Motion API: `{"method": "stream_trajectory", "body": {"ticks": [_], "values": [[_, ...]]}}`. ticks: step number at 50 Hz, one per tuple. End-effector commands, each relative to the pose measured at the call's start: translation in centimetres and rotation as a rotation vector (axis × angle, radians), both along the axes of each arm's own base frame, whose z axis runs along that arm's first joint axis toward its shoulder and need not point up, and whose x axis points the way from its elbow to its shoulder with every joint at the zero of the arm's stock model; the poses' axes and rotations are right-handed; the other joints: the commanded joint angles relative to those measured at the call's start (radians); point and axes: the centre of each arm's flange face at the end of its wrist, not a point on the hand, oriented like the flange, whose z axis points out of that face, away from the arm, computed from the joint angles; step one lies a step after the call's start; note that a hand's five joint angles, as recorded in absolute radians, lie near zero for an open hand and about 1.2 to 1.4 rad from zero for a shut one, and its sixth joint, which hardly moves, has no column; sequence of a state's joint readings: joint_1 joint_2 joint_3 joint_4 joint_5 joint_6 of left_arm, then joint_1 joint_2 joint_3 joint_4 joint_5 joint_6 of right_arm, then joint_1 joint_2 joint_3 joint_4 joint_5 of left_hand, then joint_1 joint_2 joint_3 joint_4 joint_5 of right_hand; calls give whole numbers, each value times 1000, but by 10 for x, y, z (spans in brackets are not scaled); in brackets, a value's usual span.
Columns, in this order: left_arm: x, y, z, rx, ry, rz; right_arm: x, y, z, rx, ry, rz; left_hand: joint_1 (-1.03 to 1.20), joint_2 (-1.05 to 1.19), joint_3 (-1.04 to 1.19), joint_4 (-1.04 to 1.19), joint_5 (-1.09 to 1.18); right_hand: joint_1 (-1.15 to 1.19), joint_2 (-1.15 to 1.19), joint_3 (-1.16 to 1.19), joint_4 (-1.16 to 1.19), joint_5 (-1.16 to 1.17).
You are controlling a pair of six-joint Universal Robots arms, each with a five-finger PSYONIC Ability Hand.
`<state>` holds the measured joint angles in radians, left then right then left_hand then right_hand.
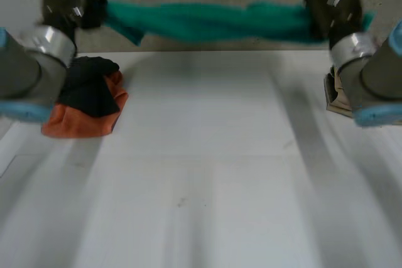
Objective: Fold the laundry.
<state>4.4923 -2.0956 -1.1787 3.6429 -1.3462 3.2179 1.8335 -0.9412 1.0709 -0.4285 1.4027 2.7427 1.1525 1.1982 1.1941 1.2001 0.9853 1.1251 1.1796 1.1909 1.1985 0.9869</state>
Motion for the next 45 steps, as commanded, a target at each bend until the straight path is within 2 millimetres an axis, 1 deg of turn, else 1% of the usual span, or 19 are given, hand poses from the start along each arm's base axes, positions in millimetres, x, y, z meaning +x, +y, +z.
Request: {"method": "stream_trajectory", "body": {"ticks": [1,3,4,5,8,9,11,12,15,17,22,27,28,31,35,37,40,45], "values": [[4,26,-88,233,-120,-13,-4,17,-91,328,99,15,244,198,202,196,236,271,217,205,198,235],[8,35,-104,283,-142,-6,-7,22,-107,404,120,12,244,198,202,196,236,245,190,179,171,208],[12,42,-114,318,-159,-3,-8,25,-113,435,131,9,244,198,202,196,236,230,175,164,156,193],[15,46,-117,327,-166,-1,-14,29,-122,494,145,-1,244,198,202,196,236,160,105,94,87,124],[22,55,-121,340,-173,-12,-22,34,-124,559,148,-14,244,198,202,196,236,-83,-138,-149,-157,-120],[23,57,-120,336,-173,-16,-27,35,-121,581,144,-24,244,198,202,196,236,-270,-325,-336,-344,-307],[27,61,-114,319,-169,-26,-33,35,-116,598,128,-38,244,198,202,196,236,-430,-485,-496,-504,-466],[28,62,-110,309,-166,-29,-38,35,-108,607,105,-51,244,198,202,196,236,-547,-602,-613,-621,-583],[30,68,-98,282,-155,-40,-46,35,-98,613,71,-69,244,198,202,196,236,-630,-685,-696,-704,-667],[32,70,-92,267,-149,-42,-55,35,-89,619,50,-86,244,198,202,196,236,-727,-782,-793,-800,-763],[36,75,-78,254,-107,-48,-75,34,-79,642,69,-136,244,198,202,196,236,-780,-835,-846,-854,-817],[37,78,-70,258,-69,-54,-94,34,-74,634,167,-178,244,198,202,196,236,-748,-803,-814,-821,-784],[38,78,-70,257,-66,-53,-100,33,-75,632,200,-194,244,198,202,196,236,-739,-794,-805,-813,-776],[38,79,-67,259,-57,-55,-109,30,-78,628,231,-211,244,198,202,196,236,-748,-802,-814,-821,-784],[38,81,-65,259,-60,-56,-122,20,-92,657,243,-246,244,198,202,196,236,-795,-849,-861,-868,-831],[37,82,-64,259,-61,-57,-124,20,-95,674,234,-244,244,198,202,196,236,-792,-847,-858,-865,-828],[37,85,-64,270,-58,-61,-122,28,-95,717,218,-216,244,198,202,196,236,-792,-846,-858,-865,-828],[36,89,-64,290,-65,-64,-116,43,-83,728,172,-156,244,198,202,196,236,-772,-826,-837,-845,-808]]}}
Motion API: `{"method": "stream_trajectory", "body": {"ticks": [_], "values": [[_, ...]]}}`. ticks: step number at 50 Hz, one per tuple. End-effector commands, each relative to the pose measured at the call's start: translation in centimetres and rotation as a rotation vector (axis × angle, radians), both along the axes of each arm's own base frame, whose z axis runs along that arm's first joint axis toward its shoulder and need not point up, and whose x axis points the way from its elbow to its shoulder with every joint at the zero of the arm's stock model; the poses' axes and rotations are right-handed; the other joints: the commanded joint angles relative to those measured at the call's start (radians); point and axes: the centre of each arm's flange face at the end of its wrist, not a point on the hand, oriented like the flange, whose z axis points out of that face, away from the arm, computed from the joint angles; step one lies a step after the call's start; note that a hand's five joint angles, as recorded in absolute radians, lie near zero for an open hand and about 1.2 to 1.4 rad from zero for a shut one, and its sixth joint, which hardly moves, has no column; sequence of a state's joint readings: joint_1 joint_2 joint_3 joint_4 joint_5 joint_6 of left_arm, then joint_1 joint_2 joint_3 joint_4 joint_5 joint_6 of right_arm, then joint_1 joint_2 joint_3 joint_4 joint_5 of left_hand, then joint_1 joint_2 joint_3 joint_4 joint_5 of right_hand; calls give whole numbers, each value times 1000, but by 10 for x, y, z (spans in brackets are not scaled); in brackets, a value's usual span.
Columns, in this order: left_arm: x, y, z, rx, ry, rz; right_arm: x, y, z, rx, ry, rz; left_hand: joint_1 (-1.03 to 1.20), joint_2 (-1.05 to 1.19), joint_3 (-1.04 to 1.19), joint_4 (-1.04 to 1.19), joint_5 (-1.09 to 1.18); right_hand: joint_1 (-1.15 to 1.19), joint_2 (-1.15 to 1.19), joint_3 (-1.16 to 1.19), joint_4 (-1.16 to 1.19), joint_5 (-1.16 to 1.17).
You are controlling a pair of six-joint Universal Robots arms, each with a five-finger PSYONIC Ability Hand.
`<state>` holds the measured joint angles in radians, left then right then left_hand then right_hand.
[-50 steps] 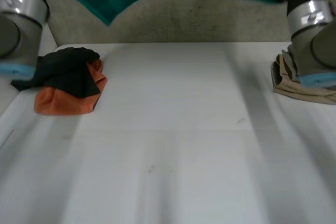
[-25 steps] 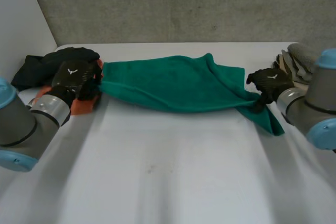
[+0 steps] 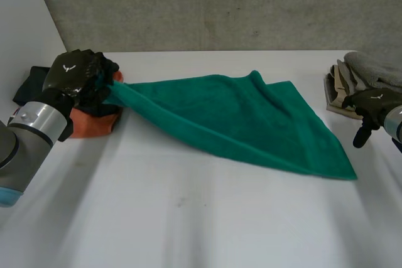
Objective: Fold the laundry.
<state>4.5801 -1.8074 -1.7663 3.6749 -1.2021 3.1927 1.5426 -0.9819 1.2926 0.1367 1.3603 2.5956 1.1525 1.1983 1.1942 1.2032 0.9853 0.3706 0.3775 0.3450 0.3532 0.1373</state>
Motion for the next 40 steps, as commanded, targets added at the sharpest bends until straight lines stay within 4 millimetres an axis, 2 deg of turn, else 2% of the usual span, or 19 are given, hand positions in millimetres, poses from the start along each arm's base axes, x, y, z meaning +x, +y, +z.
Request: {"method": "stream_trajectory", "body": {"ticks": [1,5,10,15,17,24,28,40], "values": [[-1,5,1,24,-7,-5,8,24,16,27,-96,49,244,198,202,193,236,3,-4,29,21,62],[1,4,7,9,-1,1,9,43,27,25,-133,65,244,198,202,193,236,74,67,99,91,132],[2,4,20,-17,10,3,17,70,29,32,-153,133,244,198,202,193,236,138,132,164,156,197],[-1,4,31,-41,21,-4,21,88,12,75,-132,173,244,198,202,193,236,144,138,170,162,203],[-2,3,34,-48,20,-8,21,94,-1,100,-111,183,244,198,202,193,236,144,138,170,162,203],[-10,-2,43,-23,22,-13,21,93,-38,110,-83,197,244,198,202,193,236,142,135,167,159,200],[-15,-7,45,2,18,2,21,87,-50,82,-81,189,244,198,202,193,236,177,170,202,194,235],[-16,-24,51,6,15,46,14,65,-69,27,-28,147,244,198,202,193,236,403,396,428,420,461]]}}
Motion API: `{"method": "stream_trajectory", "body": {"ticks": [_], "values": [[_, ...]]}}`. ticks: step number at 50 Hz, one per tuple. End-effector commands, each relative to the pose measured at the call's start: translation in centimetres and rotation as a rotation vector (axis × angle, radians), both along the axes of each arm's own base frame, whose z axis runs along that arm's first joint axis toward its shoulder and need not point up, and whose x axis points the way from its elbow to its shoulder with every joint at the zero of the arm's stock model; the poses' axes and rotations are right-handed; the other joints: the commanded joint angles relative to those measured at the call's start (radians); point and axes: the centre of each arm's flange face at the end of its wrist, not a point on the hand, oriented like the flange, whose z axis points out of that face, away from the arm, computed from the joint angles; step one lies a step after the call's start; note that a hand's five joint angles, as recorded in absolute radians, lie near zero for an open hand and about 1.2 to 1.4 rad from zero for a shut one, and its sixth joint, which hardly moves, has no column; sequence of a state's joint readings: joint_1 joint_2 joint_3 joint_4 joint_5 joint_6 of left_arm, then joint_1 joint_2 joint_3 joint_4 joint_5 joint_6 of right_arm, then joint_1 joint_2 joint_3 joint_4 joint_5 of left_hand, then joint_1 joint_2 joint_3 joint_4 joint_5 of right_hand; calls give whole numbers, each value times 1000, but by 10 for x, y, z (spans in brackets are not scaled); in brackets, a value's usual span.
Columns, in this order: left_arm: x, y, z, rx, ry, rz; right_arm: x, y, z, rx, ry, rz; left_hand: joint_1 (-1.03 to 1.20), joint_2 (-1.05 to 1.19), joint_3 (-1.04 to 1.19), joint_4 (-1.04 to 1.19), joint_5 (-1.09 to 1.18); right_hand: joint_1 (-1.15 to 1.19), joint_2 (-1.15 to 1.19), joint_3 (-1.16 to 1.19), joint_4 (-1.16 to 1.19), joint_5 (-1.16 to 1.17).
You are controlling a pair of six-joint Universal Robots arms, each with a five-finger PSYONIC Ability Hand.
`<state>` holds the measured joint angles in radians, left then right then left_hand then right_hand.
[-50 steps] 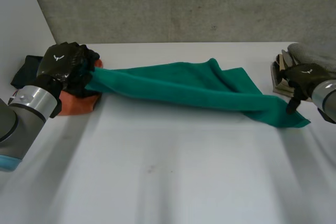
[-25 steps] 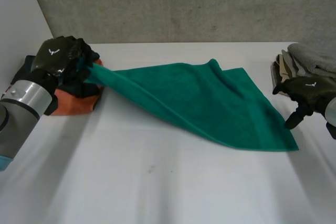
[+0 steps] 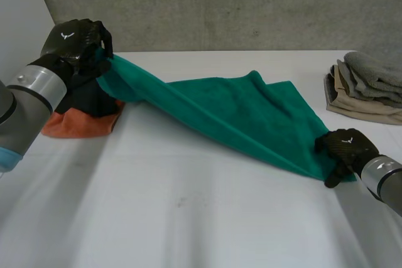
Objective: Fold the laundry.
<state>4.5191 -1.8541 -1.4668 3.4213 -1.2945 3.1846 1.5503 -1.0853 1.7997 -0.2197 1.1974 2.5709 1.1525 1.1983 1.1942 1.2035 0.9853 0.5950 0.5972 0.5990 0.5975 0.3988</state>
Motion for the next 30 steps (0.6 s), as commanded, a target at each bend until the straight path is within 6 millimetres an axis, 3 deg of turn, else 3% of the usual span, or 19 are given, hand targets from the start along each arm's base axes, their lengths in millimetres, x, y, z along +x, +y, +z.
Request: {"method": "stream_trajectory", "body": {"ticks": [1,30], "values": [[1,-6,3,-2,-1,16,-5,-9,-8,-16,27,-16,244,198,202,193,236,202,200,198,199,223],[7,-4,9,-15,2,26,6,-27,6,-100,7,9,244,198,202,193,236,272,270,268,270,294]]}}
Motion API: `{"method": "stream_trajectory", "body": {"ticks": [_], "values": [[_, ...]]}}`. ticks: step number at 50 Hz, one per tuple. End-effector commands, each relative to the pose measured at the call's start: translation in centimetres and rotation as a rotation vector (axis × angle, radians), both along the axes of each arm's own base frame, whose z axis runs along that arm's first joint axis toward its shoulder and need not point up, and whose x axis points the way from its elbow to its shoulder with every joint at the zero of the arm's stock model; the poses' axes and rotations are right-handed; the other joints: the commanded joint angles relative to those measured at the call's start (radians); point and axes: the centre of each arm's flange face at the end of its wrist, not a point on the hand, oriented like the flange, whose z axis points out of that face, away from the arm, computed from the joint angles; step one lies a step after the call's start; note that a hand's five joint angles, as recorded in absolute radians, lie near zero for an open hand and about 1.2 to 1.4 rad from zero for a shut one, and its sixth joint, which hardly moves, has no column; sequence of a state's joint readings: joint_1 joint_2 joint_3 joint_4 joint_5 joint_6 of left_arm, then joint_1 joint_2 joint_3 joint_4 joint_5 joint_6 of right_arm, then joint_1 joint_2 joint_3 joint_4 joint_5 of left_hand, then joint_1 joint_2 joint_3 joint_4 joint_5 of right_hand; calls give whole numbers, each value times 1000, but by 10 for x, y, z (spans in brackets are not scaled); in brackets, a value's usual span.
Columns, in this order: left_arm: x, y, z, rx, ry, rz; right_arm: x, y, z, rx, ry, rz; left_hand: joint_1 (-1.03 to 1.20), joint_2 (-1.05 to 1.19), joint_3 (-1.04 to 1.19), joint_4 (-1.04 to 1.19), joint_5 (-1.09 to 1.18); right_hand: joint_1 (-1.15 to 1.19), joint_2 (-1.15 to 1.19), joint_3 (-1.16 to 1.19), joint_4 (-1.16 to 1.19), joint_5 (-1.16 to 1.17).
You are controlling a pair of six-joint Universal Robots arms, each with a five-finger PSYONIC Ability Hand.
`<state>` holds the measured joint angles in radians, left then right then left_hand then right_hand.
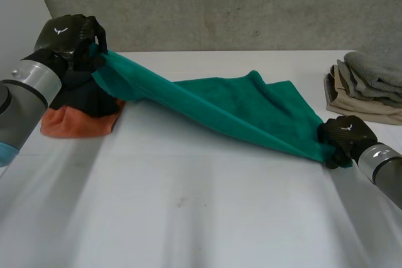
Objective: Fold the laundry.
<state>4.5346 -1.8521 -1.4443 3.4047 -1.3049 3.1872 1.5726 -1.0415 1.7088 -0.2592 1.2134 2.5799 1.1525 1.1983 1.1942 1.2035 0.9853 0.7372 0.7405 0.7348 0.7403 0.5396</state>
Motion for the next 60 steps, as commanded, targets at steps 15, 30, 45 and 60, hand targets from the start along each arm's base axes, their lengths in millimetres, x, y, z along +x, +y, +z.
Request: {"method": "stream_trajectory", "body": {"ticks": [15,30,45,60], "values": [[13,43,-23,250,-87,-21,-7,10,51,-108,74,0,244,198,202,193,236,659,656,661,656,682],[45,159,-73,747,-589,-364,-31,93,71,355,439,268,244,198,202,193,236,659,656,661,656,682],[22,52,-84,373,-553,-136,2,0,56,104,266,39,244,198,202,193,236,659,656,661,656,682],[-17,-39,-109,133,-466,20,29,-77,24,-87,184,-88,244,198,202,193,236,659,656,661,656,682]]}}
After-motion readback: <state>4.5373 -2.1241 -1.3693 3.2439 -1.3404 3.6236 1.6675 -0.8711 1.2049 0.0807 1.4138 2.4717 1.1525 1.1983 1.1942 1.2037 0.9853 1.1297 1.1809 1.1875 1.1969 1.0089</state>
